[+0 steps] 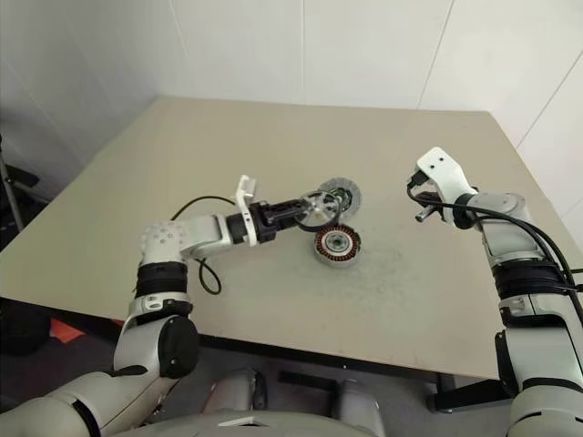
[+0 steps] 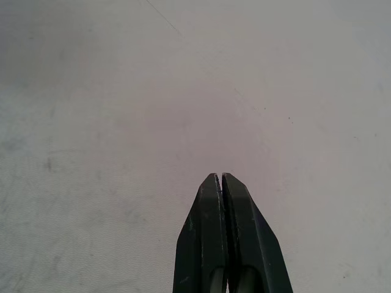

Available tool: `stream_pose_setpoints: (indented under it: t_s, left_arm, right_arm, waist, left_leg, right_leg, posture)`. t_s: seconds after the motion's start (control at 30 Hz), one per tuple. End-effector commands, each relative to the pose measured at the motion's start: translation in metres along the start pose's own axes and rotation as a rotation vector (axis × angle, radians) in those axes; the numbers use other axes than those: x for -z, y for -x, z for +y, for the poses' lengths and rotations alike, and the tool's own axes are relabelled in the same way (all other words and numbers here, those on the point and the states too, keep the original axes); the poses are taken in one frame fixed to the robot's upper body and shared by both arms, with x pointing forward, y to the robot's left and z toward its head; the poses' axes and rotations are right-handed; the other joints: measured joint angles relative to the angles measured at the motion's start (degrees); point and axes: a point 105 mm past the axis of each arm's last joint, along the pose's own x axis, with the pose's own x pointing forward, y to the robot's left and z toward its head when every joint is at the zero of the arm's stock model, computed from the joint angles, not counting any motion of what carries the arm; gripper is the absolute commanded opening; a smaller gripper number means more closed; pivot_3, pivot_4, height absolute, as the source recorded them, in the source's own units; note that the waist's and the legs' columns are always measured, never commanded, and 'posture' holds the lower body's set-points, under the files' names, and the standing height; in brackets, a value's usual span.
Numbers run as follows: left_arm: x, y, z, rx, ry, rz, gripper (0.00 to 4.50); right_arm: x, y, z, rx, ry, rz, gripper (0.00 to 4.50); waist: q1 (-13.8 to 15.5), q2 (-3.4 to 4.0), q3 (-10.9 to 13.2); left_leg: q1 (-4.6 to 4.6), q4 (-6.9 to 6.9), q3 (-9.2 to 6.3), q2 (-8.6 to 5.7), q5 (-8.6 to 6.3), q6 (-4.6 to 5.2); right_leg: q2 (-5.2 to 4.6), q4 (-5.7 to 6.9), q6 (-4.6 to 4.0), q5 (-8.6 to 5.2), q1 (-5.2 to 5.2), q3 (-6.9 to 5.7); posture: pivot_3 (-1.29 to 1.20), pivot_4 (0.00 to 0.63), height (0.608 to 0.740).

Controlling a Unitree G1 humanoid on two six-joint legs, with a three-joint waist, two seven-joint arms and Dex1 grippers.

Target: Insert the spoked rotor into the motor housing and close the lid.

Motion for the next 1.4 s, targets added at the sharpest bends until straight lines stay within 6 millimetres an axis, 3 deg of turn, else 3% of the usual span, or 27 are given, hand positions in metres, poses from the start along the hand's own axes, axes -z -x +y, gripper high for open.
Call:
stream_pose_setpoints:
  t_s: [0.03, 0.23, 0.5, 0.8, 1.17, 1.4]
  left_arm:
    - [-0.004, -0.010, -0.007, -0.004, -0.029, 0.022, 1.74]
    - [-0.003, -0.022, -0.001, -0.051, -0.061, 0.048, 1.74]
    - [0.012, -0.039, 0.005, -0.052, -0.058, 0.123, 1.74]
    - [0.014, -0.043, 0.019, -0.110, -0.080, 0.130, 1.74]
    - [0.013, -0.043, 0.020, -0.114, -0.124, 0.129, 1.74]
    - [0.007, -0.040, 0.014, -0.095, -0.160, 0.110, 3.91]
  right_arm:
    - [-0.017, 0.006, -0.010, 0.042, 0.016, -0.058, 0.00]
    - [-0.014, 0.010, -0.011, 0.054, 0.007, -0.057, 0.00]
    - [-0.015, 0.009, -0.007, 0.052, 0.005, -0.065, 0.00]
    - [-0.015, 0.008, -0.005, 0.051, 0.004, -0.068, 0.00]
    - [-0.016, 0.006, -0.004, 0.050, 0.006, -0.071, 0.00]
    - [-0.015, 0.005, -0.004, 0.051, 0.006, -0.068, 0.00]
  waist:
    - [-0.03, 0.00, 0.00]
    - [0.13, 0.00, 0.00]
    - [0.27, -0.01, 0.00]
    - [0.36, -0.01, 0.00]
    - [0.39, 0.00, 0.00]
    - [1.02, 0.00, 0.00]
  left_leg:
    - [-0.01, 0.00, 0.00, -0.01, 0.00, 0.00]
    - [-0.10, 0.00, -0.04, -0.05, 0.08, 0.23]
    - [-0.14, 0.01, -0.04, -0.20, 0.01, 0.37]
    - [-0.13, 0.00, -0.05, -0.20, 0.01, 0.37]
    - [-0.09, 0.02, -0.06, -0.20, 0.03, 0.37]
    - [-0.06, 0.02, -0.06, -0.19, 0.03, 0.37]
  right_leg:
    - [0.00, 0.00, 0.00, 0.00, -0.01, 0.00]
    - [-0.01, -0.02, 0.00, 0.00, -0.06, 0.00]
    - [-0.13, -0.03, -0.01, 0.00, -0.06, 0.00]
    - [-0.14, -0.03, -0.01, 0.01, -0.04, 0.00]
    - [-0.14, -0.02, -0.01, 0.01, 0.02, 0.00]
    - [-0.14, -0.02, -0.01, 0.01, 0.03, 0.00]
  posture:
    - [0.00, 0.000, 0.740]
    - [0.00, 0.000, 0.740]
    - [0.00, 0.000, 0.740]
    - [0.00, 0.000, 0.740]
    - [0.00, 0.000, 0.740]
    - [0.00, 0.000, 0.740]
